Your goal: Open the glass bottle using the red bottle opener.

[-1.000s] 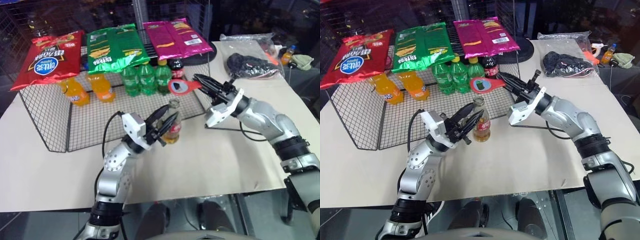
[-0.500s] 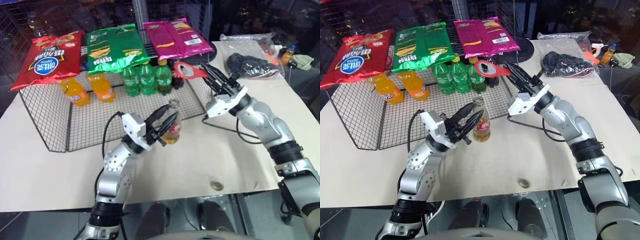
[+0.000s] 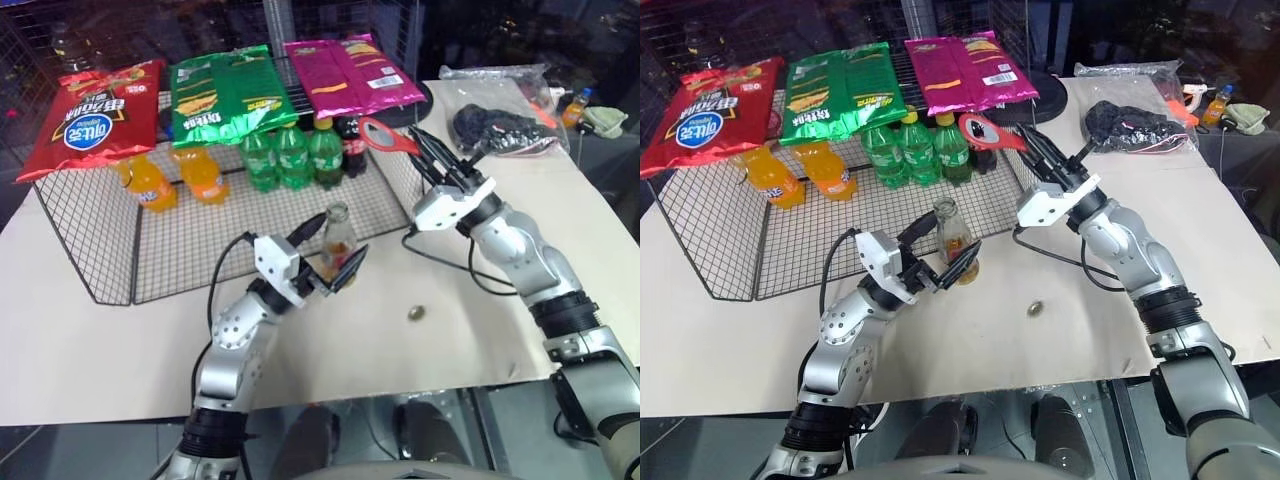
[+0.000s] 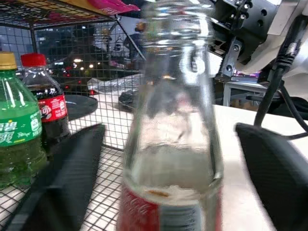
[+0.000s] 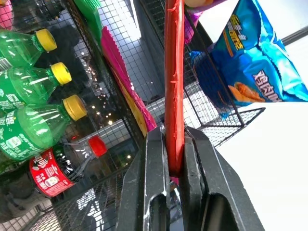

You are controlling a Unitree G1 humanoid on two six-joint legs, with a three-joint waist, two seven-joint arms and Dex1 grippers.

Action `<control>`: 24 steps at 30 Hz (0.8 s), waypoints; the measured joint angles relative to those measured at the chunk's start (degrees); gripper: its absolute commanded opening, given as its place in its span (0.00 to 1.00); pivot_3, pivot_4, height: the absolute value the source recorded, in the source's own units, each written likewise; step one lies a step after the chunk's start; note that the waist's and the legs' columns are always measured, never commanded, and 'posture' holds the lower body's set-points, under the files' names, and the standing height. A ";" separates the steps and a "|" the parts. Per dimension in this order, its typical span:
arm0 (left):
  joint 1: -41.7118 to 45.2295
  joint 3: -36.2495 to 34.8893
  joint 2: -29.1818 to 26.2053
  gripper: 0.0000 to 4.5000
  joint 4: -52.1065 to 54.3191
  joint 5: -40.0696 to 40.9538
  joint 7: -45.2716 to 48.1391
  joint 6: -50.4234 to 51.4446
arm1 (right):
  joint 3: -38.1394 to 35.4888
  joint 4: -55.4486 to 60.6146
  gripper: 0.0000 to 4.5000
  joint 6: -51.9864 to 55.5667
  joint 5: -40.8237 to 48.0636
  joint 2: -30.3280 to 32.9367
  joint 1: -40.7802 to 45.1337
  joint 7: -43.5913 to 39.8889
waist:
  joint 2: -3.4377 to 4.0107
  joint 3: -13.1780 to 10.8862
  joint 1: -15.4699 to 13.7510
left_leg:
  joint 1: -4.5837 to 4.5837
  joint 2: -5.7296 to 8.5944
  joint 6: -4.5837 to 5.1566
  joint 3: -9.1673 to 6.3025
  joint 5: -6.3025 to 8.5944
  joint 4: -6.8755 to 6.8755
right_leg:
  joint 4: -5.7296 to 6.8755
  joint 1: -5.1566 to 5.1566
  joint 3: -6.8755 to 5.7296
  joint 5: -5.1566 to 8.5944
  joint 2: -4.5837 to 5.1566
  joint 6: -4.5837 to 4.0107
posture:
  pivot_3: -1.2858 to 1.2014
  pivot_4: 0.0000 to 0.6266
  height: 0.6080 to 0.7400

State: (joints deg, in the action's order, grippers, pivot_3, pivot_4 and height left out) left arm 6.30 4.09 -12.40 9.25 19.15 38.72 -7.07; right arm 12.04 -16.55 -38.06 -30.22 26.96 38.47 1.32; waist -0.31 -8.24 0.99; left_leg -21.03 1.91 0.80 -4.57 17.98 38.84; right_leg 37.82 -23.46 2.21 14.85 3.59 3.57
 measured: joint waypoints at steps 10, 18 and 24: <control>-2.15 0.10 -1.23 0.98 0.56 0.17 0.61 0.12 | -0.04 0.05 0.00 0.58 1.51 -0.33 -1.18 -1.23 | 0.00 0.00 0.02 | 0.01 -0.01 0.00 0.04 0.00 -0.07 | -0.02 -0.01 0.04 0.00 0.00 0.00 | 0.52 0.24 1.00; -6.92 0.20 -5.11 0.98 2.00 -0.59 1.75 -0.72 | -1.86 4.49 0.00 8.06 11.39 -1.25 -10.33 -8.78 | 0.02 -0.01 -0.02 | 0.02 -0.06 0.00 0.10 0.00 -0.21 | -0.07 -0.08 0.11 0.00 0.00 0.00 | 0.52 0.24 1.00; -8.38 -0.13 -6.25 0.98 2.69 -0.94 2.28 -1.24 | -3.71 12.60 0.00 18.93 22.84 -1.97 -16.56 -17.63 | 0.03 -0.02 -0.02 | 0.05 -0.08 0.00 0.12 0.00 -0.25 | -0.07 -0.09 0.12 0.00 -0.01 0.00 | 0.52 0.24 1.00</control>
State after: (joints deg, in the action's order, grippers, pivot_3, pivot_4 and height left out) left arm -2.08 3.95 -18.65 11.94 18.21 41.00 -8.30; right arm 8.33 -3.96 -19.13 -7.38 25.00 21.91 -16.31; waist -0.28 -8.25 0.97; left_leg -20.98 1.83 0.81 -4.45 17.98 38.59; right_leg 37.75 -23.55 2.33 14.86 3.58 3.57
